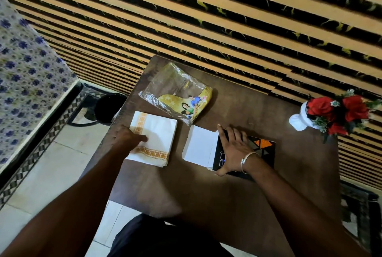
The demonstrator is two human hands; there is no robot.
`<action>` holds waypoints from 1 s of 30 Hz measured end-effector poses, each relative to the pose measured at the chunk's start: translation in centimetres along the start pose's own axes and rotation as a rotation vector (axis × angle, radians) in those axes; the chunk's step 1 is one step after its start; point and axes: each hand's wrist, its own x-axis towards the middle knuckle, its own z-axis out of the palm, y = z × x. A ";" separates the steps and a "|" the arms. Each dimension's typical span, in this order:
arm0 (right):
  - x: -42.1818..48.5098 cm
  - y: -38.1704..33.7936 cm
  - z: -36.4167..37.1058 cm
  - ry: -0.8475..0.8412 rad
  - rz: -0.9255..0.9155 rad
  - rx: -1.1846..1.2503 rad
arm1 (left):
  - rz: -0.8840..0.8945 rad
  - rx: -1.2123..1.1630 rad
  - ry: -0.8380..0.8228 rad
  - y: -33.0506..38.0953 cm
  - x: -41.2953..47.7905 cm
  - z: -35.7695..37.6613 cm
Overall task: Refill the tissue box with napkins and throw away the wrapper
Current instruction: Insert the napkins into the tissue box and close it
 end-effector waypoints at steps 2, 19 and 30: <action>-0.1 -0.1 -0.1 0.000 0.003 0.000 | -0.001 -0.009 -0.063 0.5 -0.2 -0.5; 0.2 -0.1 -0.3 -0.021 0.043 0.033 | -0.033 -0.138 -0.575 1.1 0.2 -3.5; 0.4 0.0 -0.7 -0.024 0.042 0.019 | 0.138 -0.181 -0.616 0.7 1.5 -4.0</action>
